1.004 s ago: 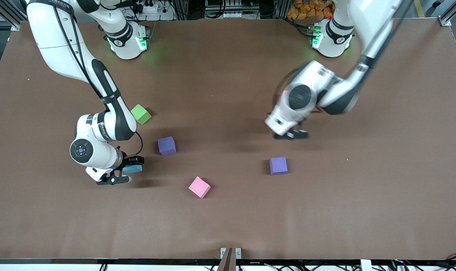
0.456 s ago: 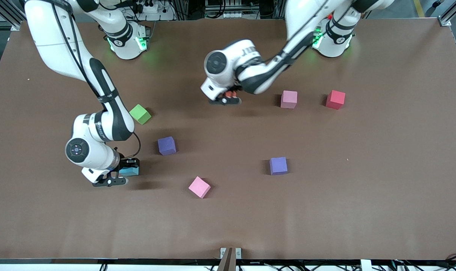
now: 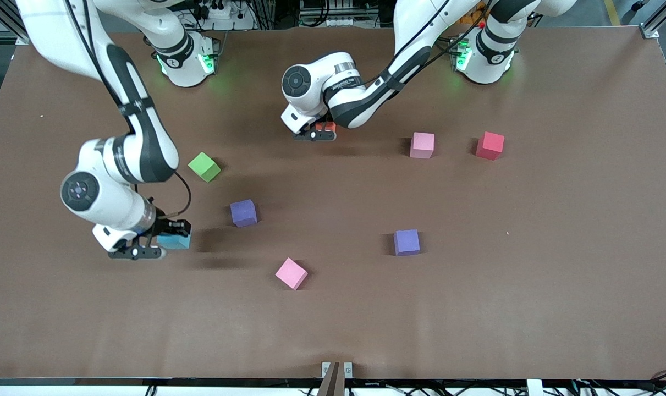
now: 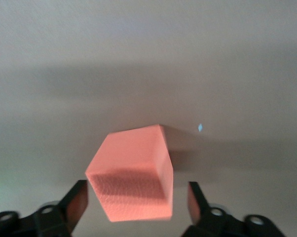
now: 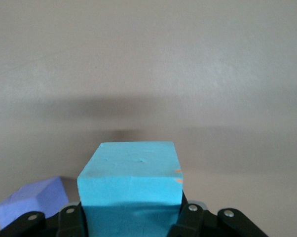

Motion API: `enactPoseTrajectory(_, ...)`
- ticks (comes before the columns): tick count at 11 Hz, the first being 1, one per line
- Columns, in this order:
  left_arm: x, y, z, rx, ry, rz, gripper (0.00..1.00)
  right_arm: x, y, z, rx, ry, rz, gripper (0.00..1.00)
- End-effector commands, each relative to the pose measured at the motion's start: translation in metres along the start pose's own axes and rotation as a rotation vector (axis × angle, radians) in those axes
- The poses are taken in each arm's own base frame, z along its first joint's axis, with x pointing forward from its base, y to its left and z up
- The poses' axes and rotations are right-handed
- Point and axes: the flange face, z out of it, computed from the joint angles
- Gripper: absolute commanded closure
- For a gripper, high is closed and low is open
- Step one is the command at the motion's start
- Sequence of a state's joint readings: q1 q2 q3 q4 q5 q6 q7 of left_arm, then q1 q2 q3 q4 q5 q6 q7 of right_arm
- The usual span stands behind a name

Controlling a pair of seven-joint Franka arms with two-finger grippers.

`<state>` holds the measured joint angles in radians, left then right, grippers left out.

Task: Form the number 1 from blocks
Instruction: 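Carry the orange block to the table center with the left gripper and release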

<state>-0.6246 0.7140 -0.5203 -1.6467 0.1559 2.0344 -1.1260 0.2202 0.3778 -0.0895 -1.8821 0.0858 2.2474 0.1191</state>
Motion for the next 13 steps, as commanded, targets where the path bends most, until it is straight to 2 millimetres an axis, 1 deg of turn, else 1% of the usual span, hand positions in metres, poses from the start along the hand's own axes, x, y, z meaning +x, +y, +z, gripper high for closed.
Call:
enactPoseTrajectory(1, 0.037, -0.026, -0.038, 0.004, 0.073, -0.123, 0.00, -0.041, -0.007, -0.031, 0.011, 0.023, 0.080, 0.46)
enactPoseTrajectory(2, 0.074, -0.061, -0.060, 0.015, 0.109, -0.202, 0.00, -0.048, -0.014, -0.036, 0.008, 0.023, 0.092, 0.46)
enactPoseTrajectory(3, 0.109, -0.088, -0.070, 0.010, 0.128, -0.251, 0.00, -0.052, -0.019, -0.039, 0.010, 0.023, 0.095, 0.46)
enactPoseTrajectory(4, 0.145, -0.116, -0.077, 0.008, 0.149, -0.283, 0.00, -0.058, -0.030, -0.038, 0.011, 0.020, 0.075, 0.46)
enactPoseTrajectory(5, 0.175, -0.148, -0.079, 0.039, 0.182, -0.288, 0.00, -0.065, -0.048, -0.039, 0.011, 0.013, 0.079, 0.46)
enactPoseTrajectory(6, 0.199, -0.178, -0.078, 0.057, 0.185, -0.289, 0.00, -0.077, -0.078, -0.038, 0.009, -0.002, 0.086, 0.46)
enactPoseTrajectory(7, 0.218, -0.204, -0.079, 0.049, 0.178, -0.287, 0.00, -0.090, -0.112, -0.038, 0.008, -0.005, 0.086, 0.46)
enactPoseTrajectory(8, 0.243, -0.233, -0.080, 0.022, 0.184, -0.298, 0.00, -0.105, -0.145, -0.035, 0.007, -0.007, 0.065, 0.46)
enactPoseTrajectory(9, 0.263, -0.252, -0.078, -0.001, 0.190, -0.298, 0.00, -0.123, -0.177, -0.032, 0.005, -0.011, 0.014, 0.46)
enactPoseTrajectory(10, 0.277, -0.266, -0.069, -0.020, 0.200, -0.296, 0.00, -0.146, -0.211, -0.024, 0.018, -0.027, 0.002, 0.46)
enactPoseTrajectory(11, 0.286, -0.273, -0.066, -0.046, 0.221, -0.303, 0.00, -0.170, -0.244, -0.017, 0.042, -0.032, 0.000, 0.46)
enactPoseTrajectory(12, 0.292, -0.274, -0.063, -0.063, 0.237, -0.307, 0.00, -0.198, -0.276, -0.002, 0.063, -0.028, -0.001, 0.46)
enactPoseTrajectory(13, 0.299, -0.281, -0.062, -0.083, 0.255, -0.317, 0.00, -0.224, -0.308, 0.021, 0.071, -0.021, 0.000, 0.46)
